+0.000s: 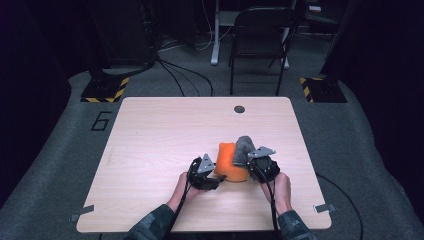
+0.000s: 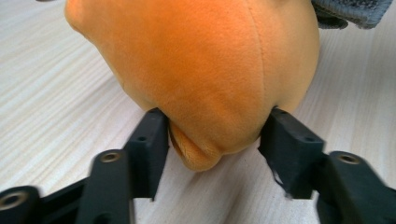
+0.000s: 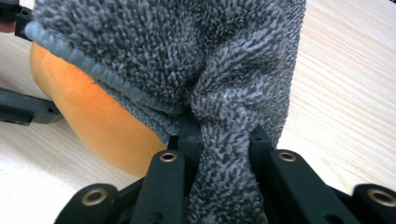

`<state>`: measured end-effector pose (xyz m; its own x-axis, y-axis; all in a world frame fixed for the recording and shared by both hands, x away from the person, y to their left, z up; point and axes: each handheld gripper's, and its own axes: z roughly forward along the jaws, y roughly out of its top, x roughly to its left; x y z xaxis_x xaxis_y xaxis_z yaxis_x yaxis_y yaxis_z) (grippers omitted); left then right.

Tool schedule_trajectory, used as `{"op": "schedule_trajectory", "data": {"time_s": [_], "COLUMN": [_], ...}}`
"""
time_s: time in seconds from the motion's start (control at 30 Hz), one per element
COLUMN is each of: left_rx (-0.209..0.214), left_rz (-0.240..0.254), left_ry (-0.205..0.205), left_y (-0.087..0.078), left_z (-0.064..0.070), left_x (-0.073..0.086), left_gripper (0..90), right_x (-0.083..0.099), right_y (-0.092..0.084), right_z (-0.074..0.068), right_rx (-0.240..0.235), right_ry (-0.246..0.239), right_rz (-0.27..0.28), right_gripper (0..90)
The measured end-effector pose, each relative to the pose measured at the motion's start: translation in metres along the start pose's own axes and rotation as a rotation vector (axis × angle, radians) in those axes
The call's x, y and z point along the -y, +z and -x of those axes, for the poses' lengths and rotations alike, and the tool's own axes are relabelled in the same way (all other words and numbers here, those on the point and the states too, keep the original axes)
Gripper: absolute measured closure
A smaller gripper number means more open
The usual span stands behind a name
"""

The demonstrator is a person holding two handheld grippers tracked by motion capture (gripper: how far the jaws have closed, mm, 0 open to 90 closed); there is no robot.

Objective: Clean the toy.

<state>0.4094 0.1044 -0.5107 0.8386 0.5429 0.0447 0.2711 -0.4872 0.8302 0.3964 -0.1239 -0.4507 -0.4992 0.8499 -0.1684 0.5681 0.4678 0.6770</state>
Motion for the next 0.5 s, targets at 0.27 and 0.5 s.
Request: {"op": "schedule_trajectory", "data": {"time_s": [0.27,0.5], "left_rx": [-0.016,-0.013], "left_rz": [0.018,0.018], "left_ry": [0.012,0.000], "left_y": [0.001,0.002], "left_z": [0.002,0.001], "left_x": [0.001,0.003], "left_gripper": [67.0,72.4], "right_x": [0.000,0.010], "right_y": [-0.005,-0.022], "right_z": [0.004,0.045], "right_rx": [-0.014,0.042], "right_ry": [0.017,0.116], "right_rz": [0.025,0.054], "right_gripper": [74.9,74.9]}}
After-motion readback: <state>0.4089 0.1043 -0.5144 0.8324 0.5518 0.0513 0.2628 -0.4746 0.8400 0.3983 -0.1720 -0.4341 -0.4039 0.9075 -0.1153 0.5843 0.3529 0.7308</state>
